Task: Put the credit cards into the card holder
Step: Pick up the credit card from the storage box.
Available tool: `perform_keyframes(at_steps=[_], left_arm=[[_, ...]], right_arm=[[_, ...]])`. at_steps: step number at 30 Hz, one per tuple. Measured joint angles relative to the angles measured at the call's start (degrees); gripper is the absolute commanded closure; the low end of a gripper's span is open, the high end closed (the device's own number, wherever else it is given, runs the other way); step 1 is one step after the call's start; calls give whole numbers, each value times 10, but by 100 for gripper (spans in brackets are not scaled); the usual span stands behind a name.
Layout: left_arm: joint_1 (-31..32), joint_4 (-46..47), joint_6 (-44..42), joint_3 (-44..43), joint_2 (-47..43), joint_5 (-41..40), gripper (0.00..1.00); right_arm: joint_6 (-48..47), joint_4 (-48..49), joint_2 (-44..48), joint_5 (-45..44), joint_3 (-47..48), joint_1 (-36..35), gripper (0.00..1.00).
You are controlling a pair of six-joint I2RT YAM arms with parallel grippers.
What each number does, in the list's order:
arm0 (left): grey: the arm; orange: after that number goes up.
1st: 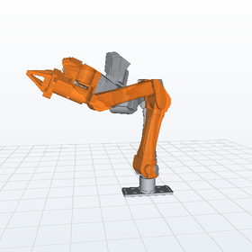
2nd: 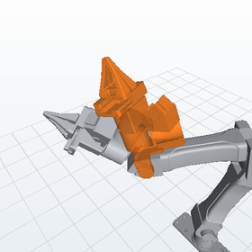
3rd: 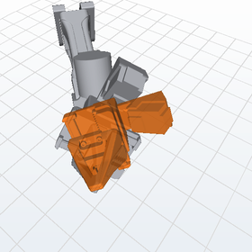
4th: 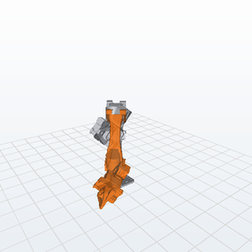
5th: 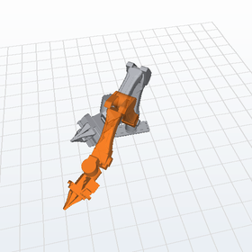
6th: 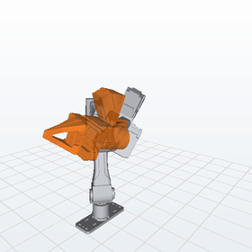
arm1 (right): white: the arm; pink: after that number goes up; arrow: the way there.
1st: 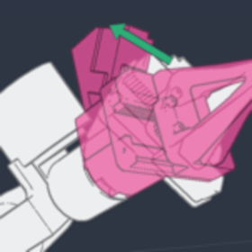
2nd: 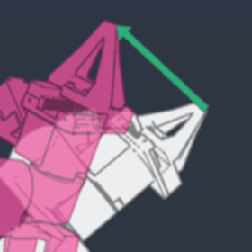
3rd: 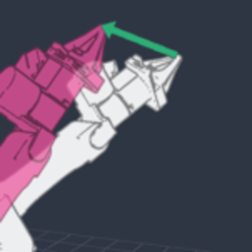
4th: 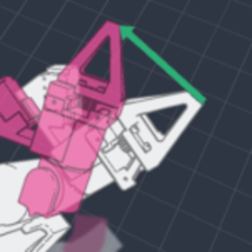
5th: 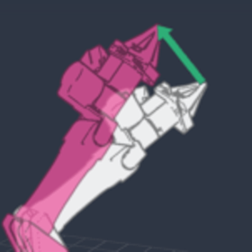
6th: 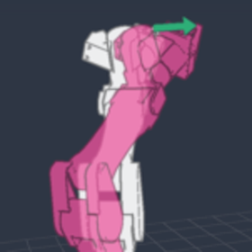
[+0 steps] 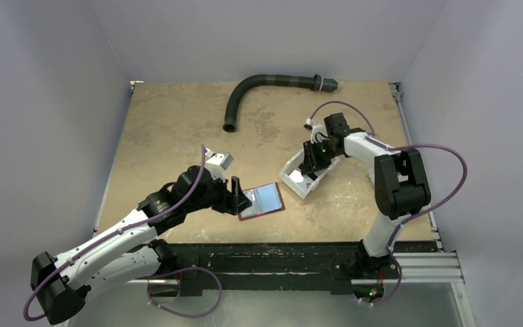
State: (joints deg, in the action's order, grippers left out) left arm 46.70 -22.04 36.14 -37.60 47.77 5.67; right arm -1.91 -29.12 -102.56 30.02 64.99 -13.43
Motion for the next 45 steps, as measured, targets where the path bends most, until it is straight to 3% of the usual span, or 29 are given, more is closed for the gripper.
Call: perform_keyframes(at_steps=[7,18,23,30,37,45], left_arm=[[0,0,0,0,0,-1,34],[0,0,0,0,7,-4,34],[0,0,0,0,9,-4,34],[0,24,3,12,26,3,36],[3,184,65,44,162,87,60],[23,320,110,-11,370,102,69]], right_arm=[[5,0,16,17,-19,0,79],[11,0,62,57,-45,0,74],[23,5,64,42,-55,-2,54],[30,12,64,-19,-43,-2,52],[30,4,24,-27,-23,-2,57],[31,3,23,-17,-24,-2,61]])
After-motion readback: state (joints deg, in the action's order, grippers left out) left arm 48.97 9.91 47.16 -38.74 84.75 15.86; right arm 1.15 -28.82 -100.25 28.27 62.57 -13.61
